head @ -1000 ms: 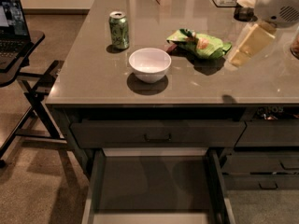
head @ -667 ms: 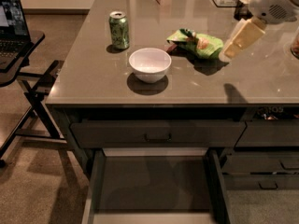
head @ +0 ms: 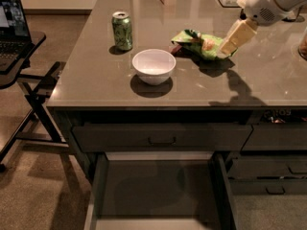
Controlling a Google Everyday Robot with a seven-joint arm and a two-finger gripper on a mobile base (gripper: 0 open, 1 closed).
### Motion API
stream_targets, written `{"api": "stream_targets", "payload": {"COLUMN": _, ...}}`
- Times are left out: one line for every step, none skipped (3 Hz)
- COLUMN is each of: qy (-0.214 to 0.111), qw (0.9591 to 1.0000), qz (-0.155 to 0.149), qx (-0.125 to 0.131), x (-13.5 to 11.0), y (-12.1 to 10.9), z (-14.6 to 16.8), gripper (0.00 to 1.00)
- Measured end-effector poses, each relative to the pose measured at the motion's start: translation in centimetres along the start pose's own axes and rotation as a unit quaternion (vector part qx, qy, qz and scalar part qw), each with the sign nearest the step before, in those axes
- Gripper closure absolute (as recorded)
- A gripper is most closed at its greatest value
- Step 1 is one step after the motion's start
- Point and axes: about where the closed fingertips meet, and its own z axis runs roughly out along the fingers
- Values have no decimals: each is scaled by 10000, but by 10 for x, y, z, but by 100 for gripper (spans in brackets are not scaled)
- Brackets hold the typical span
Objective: Place green rice chip bag into middle drawer
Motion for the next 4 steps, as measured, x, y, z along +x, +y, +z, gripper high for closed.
{"api": "stream_targets", "payload": {"qy": -385, "qw": 9988, "qz": 222, "qx": -201, "x": 5, "y": -7, "z": 26, "gripper": 0}}
{"api": "stream_targets", "payload": {"qy": -590, "qw": 9970, "qz": 324, "qx": -378, "x": 3, "y": -12, "z": 51, "gripper": 0}}
{"api": "stream_targets", "payload": {"qy": -553, "qw": 9967, "qz": 316, "qx": -505, "x": 1, "y": -13, "z": 73, "gripper": 0}}
{"api": "stream_targets", "payload": {"qy": -394, "qw": 9975, "qz": 271, "qx": -517, "x": 3, "y": -10, "z": 89, "gripper": 0}}
